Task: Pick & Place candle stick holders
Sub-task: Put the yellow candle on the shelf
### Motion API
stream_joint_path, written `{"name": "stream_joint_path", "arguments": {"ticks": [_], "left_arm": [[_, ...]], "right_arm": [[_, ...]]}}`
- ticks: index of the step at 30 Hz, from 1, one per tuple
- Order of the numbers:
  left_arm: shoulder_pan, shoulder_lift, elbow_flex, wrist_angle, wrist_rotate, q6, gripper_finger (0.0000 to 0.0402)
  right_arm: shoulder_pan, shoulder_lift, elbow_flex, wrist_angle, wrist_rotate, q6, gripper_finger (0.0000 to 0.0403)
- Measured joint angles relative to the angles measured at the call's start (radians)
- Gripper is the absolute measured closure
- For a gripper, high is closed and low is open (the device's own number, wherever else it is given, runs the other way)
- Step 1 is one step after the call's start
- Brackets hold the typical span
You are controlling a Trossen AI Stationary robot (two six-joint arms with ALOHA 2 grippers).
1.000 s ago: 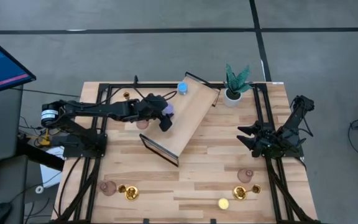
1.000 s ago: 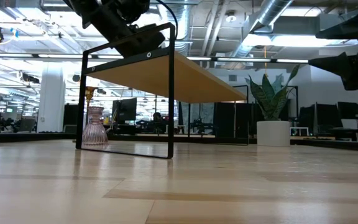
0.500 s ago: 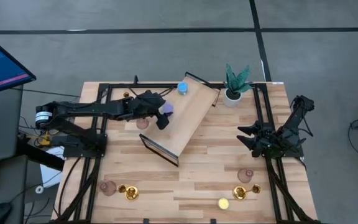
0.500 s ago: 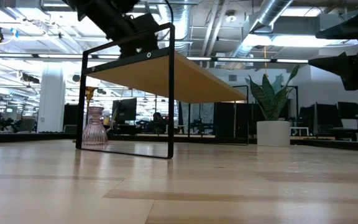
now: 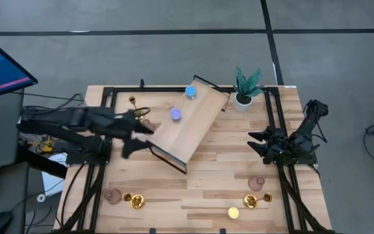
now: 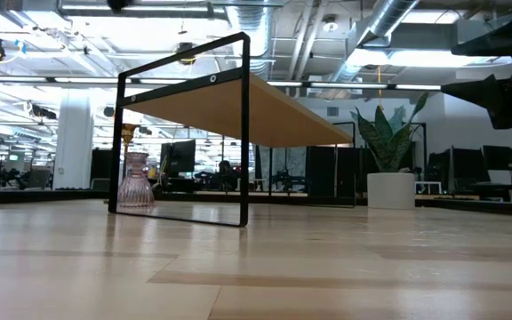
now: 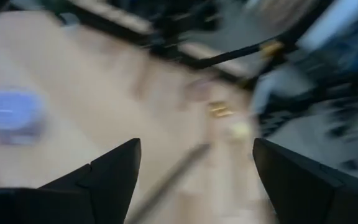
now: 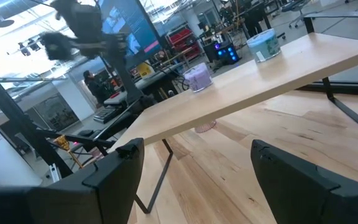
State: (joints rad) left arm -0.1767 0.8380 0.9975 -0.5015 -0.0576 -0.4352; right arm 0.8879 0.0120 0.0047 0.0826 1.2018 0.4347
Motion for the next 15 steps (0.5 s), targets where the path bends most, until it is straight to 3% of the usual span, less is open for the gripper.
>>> {"name": "stream_joint_path", "arguments": {"ticks": [4, 9, 15], "left_arm": [[-0.137, -0.02, 0.038, 0.081, -0.019, -0.122, 0.0098], [-0.264, -0.02, 0.069, 0.181, -0.025, -0.149, 0.0112], [-0.368, -0.062, 0.079, 0.184, -0.145, -0.112, 0.0173]], "right_arm": [[0.0, 0.0, 0.0, 0.0, 0.0, 0.0, 0.0117], [0.0, 0.0, 0.0, 0.0, 0.0, 0.0, 0.0117], [0.0, 0.0, 0.0, 0.0, 0.0, 0.0, 0.0117]]}}
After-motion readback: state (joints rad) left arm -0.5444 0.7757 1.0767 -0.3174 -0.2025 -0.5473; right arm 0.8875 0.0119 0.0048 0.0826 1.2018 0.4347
